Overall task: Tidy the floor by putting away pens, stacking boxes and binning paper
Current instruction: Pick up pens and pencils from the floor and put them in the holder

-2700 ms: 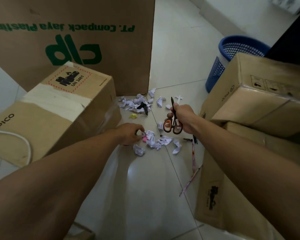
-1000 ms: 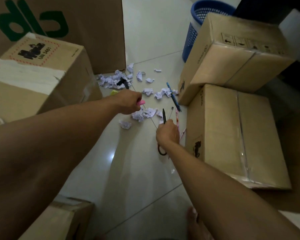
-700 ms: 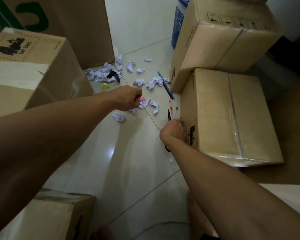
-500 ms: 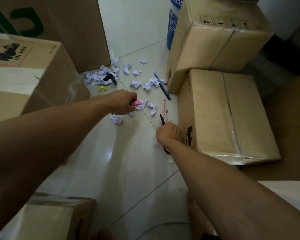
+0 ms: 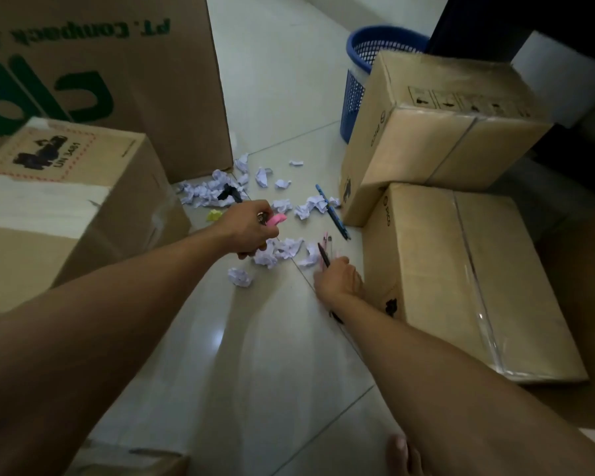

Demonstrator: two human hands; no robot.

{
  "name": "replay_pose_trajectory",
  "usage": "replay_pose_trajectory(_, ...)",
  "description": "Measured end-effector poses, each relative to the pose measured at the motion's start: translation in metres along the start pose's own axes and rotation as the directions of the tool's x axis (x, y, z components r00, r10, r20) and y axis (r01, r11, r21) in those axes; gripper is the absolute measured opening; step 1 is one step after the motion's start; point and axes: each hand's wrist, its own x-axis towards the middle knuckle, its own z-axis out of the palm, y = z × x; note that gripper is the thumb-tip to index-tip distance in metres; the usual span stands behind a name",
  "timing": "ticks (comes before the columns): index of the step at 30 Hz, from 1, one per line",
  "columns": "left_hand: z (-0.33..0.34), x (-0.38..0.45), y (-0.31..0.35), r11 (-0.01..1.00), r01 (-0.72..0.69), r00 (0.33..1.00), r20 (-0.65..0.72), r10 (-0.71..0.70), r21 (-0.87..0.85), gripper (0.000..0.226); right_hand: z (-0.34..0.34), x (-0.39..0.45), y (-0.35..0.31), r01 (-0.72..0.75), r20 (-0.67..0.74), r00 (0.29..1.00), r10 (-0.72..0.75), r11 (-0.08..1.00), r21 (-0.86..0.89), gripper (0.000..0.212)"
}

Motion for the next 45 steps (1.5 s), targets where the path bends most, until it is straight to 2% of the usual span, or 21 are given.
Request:
replay_pose_trajectory(4, 0.008, 0.019, 0.009, 0.997, -0.073, 0.993, -0.096, 0.072, -0.01, 0.017, 0.004, 0.004, 0.006, 0.01, 0.055, 0.998, -0.011, 1.0, 0.006, 0.033)
replay_pose_trajectory(6, 0.014, 0.031, 0.017, 0.981, -0.152, 0.978, -0.124, 0.167, 0.123, 0.016, 0.007, 0.006, 0.011, 0.03, 0.047, 0.998, -0.033, 0.998, 0.061, 0.034)
replay_pose_trajectory(8, 0.022, 0.046, 0.024, 0.921, -0.244, 0.95, -0.115, 0.289, 0.305, 0.019, 0.012, 0.008, 0.02, 0.015, 0.007, 1.0, -0.016, 0.988, 0.152, 0.034)
replay_pose_trajectory(10, 0.031, 0.061, 0.027, 0.85, -0.325, 0.918, -0.077, 0.389, 0.415, 0.019, 0.016, 0.009, 0.026, -0.028, -0.032, 0.999, 0.038, 0.965, 0.261, 0.034)
replay_pose_trajectory(14, 0.052, 0.092, 0.032, 0.718, -0.376, 0.882, -0.012, 0.472, 0.585, 0.016, 0.02, 0.014, 0.027, -0.09, -0.06, 0.991, 0.121, 0.924, 0.371, 0.034)
replay_pose_trajectory(19, 0.082, 0.116, 0.031, 0.629, -0.438, 0.858, 0.092, 0.505, 0.642, 0.018, 0.024, 0.018, 0.031, -0.088, -0.086, 0.988, 0.131, 0.916, 0.391, 0.032)
replay_pose_trajectory(23, 0.099, 0.128, 0.034, 0.583, -0.558, 0.77, 0.108, 0.628, 0.59, 0.031, 0.026, 0.021, 0.032, -0.077, -0.107, 0.986, 0.127, 0.92, 0.385, 0.031)
replay_pose_trajectory(24, 0.102, 0.13, 0.036, 0.576, -0.567, 0.766, 0.119, 0.632, 0.589, 0.036, 0.026, 0.022, 0.032, -0.08, -0.105, 0.986, 0.129, 0.921, 0.381, 0.03)
replay_pose_trajectory(28, 0.109, 0.14, 0.041, 0.552, -0.503, 0.833, 0.202, 0.516, 0.665, 0.03, 0.026, 0.023, 0.033, -0.078, -0.107, 0.986, 0.126, 0.926, 0.369, 0.029)
replay_pose_trajectory(31, 0.108, 0.136, 0.035, 0.472, -0.492, 0.837, 0.25, 0.487, 0.732, 0.033, 0.024, 0.025, 0.033, -0.087, -0.074, 0.99, 0.122, 0.928, 0.363, 0.028)
replay_pose_trajectory(34, 0.101, 0.12, 0.023, 0.432, -0.516, 0.826, 0.296, 0.48, 0.74, 0.038, 0.021, 0.022, 0.03, -0.082, -0.059, 0.992, 0.11, 0.93, 0.357, 0.033)
replay_pose_trajectory(36, 0.093, 0.109, 0.018, 0.448, -0.532, 0.821, 0.307, 0.482, 0.718, 0.035, 0.02, 0.021, 0.028, -0.083, -0.046, 0.993, 0.107, 0.928, 0.362, 0.037)
replay_pose_trajectory(39, 0.078, 0.099, 0.011, 0.53, -0.508, 0.831, 0.223, 0.51, 0.679, 0.028, 0.015, 0.019, 0.027, -0.088, -0.003, 0.995, 0.097, 0.92, 0.382, 0.038)
replay_pose_trajectory(42, 0.061, 0.091, 0.004, 0.721, -0.435, 0.878, 0.077, 0.472, 0.539, 0.017, 0.011, 0.014, 0.026, -0.077, 0.007, 0.997, 0.083, 0.886, 0.458, 0.037)
replay_pose_trajectory(45, 0.044, 0.078, 0.006, 0.925, -0.285, 0.957, 0.023, 0.288, 0.253, 0.011, 0.008, 0.011, 0.019, -0.034, -0.025, 0.998, 0.055, 0.85, 0.525, 0.024)
